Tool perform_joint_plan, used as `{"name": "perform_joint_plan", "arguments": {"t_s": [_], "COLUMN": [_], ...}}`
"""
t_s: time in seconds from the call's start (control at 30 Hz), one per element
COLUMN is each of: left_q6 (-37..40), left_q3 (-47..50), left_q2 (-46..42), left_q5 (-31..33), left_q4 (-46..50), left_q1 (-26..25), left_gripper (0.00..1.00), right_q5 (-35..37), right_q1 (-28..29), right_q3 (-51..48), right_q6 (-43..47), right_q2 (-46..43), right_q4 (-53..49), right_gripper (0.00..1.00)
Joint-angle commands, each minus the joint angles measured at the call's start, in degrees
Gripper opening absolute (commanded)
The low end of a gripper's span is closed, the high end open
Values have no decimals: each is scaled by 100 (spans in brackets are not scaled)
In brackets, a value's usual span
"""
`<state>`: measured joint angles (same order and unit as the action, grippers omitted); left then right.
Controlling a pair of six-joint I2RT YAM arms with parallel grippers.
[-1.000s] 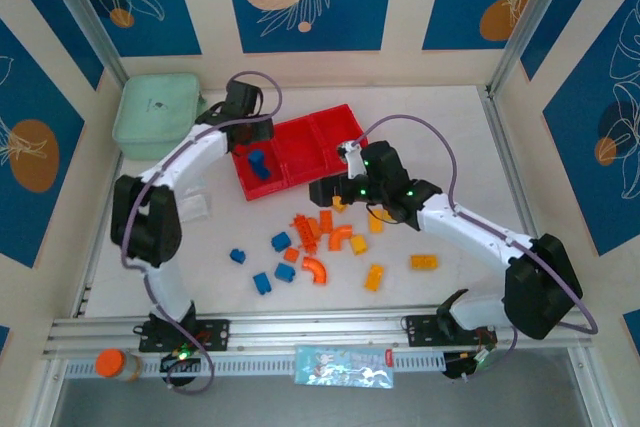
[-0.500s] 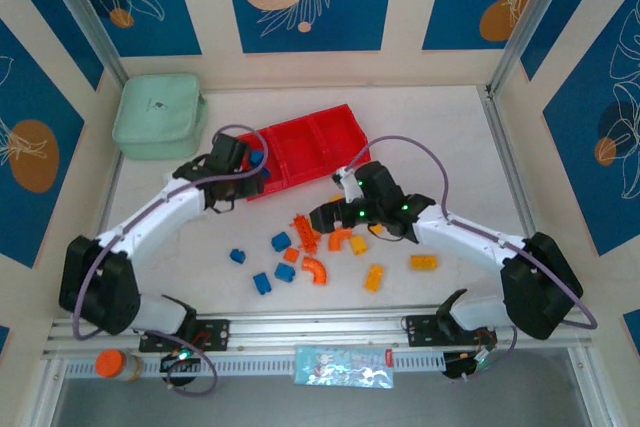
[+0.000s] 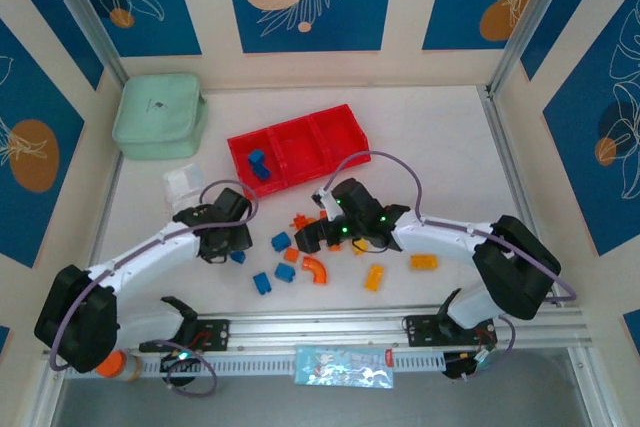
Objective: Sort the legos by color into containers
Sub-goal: Pick up the lego from the bottom-left of the table.
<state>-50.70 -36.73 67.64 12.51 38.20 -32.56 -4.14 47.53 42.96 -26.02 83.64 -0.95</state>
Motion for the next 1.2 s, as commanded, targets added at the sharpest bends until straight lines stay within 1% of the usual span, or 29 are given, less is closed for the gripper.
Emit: {"name": "perform_joint_plan", "arguments": {"t_s": [0.0,0.13,0.27,0.5,0.67,0.73,0.97,1.17], "left_q6": [-558,-815,-927,-786,-674,-655,-529,-444], "left_q3": [189,474,559,357,173,178,96,121], "left_q2": [-72,-20,157,420,623,621,671,608], "left_q5": [6,-131,-340,-371,-319,-228,-243,29], "left_q4": [-164,-414,-807,-1119,-1114,-1114,-1172,-698], "left_q1": [-143,-155,-196,-304,-304,-309,-313,-321], "left_gripper": [66,67,66,59,53,49,44,41], "right_q5": [93,183,203,194,184,184,160,155], "right_q1": [22,15,-13,-42,-44,-43,-55,-65], "right_q3": [96,133,148,161,163,149,188,197], "right_q6": [-20,27,0,-37,-85,-107,-97,-118], "right_q2": [23,-5,-31,-10,12,3,12,21], "right_q4": [45,-51,-63,-60,-54,-40,-63,-63], "right_gripper": [99,99,99,99,99,99,99,99]}}
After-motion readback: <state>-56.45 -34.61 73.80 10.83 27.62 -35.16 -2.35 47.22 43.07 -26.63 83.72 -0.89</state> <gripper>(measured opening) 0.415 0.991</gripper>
